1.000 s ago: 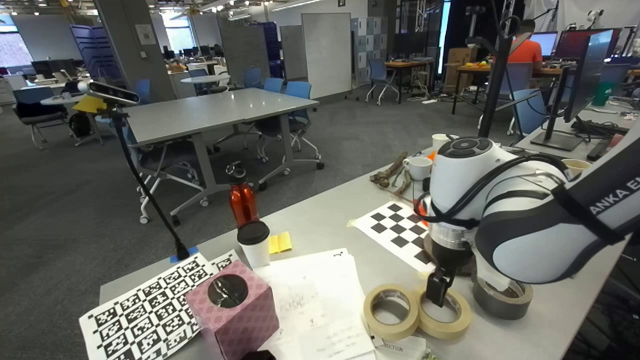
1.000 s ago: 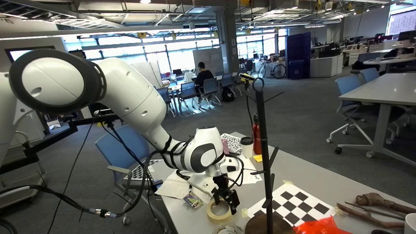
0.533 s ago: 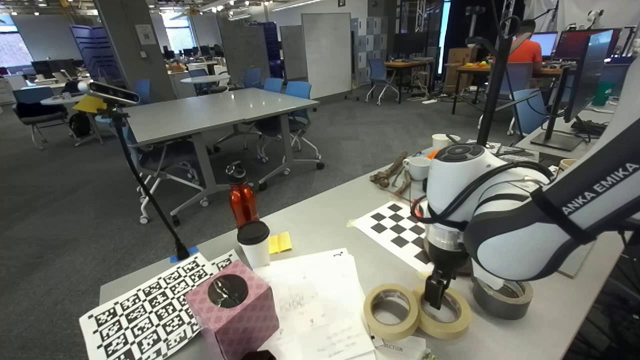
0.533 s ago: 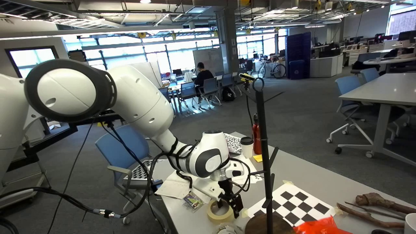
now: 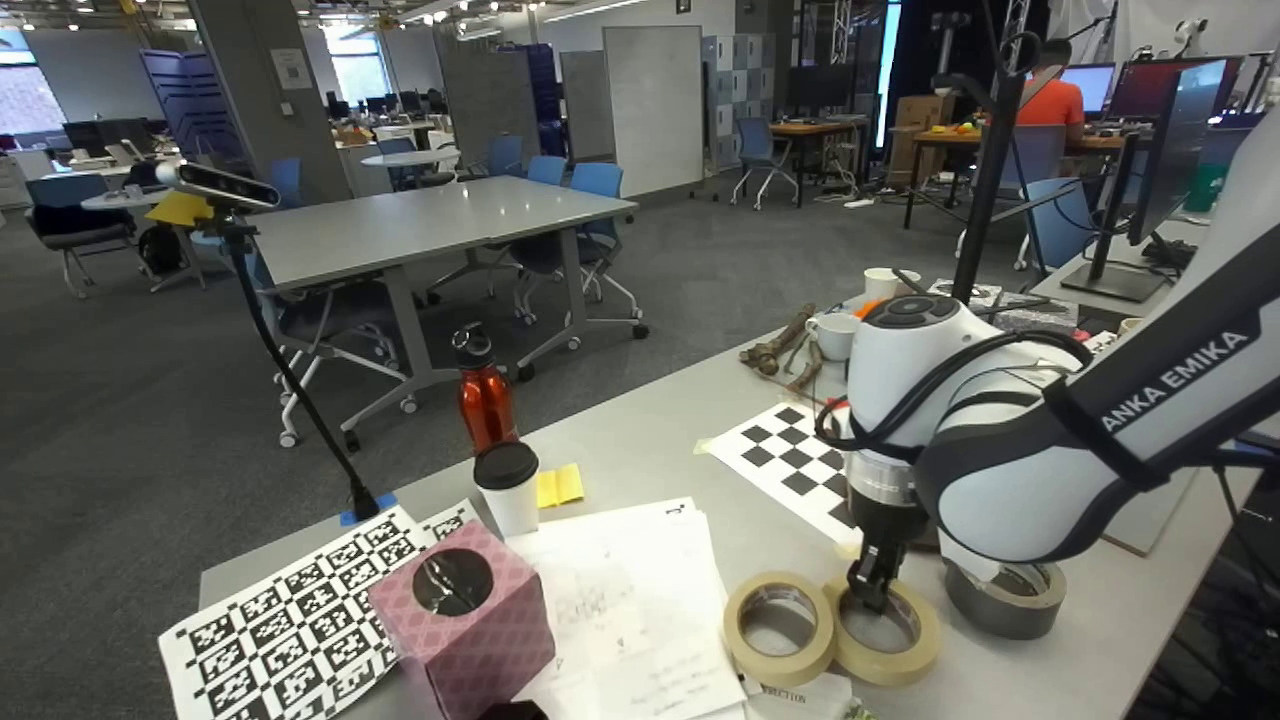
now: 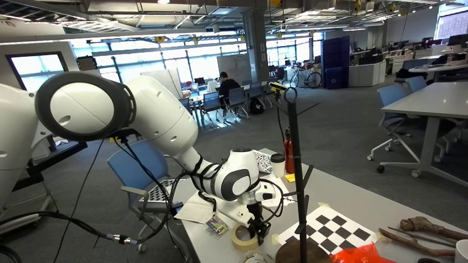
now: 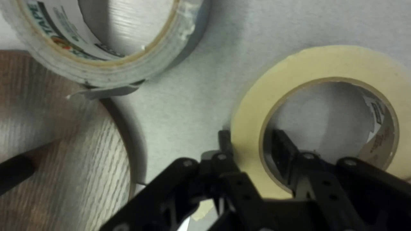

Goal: Pick up the grey tape from the holder and put it on the table. Pick up the two tapes from the table and put them on the holder.

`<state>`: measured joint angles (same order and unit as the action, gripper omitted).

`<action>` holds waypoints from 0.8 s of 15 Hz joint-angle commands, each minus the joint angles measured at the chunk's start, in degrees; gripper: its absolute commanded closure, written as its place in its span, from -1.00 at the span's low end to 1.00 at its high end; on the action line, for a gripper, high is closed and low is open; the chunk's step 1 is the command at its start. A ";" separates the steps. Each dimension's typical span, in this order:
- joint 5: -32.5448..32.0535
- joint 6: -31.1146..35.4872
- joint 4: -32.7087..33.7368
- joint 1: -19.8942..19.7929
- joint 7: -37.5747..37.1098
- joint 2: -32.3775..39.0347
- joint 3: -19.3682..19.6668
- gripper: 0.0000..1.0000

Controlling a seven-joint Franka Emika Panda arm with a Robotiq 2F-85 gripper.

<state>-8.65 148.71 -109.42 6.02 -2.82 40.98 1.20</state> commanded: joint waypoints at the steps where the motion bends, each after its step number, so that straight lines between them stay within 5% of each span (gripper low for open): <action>1: 1.16 -2.14 2.10 -1.20 2.35 1.13 -1.16 0.87; 12: -0.93 -1.64 -5.04 2.29 -2.32 -5.13 1.50 0.87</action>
<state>-8.86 148.58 -110.76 6.86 -3.48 39.86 1.60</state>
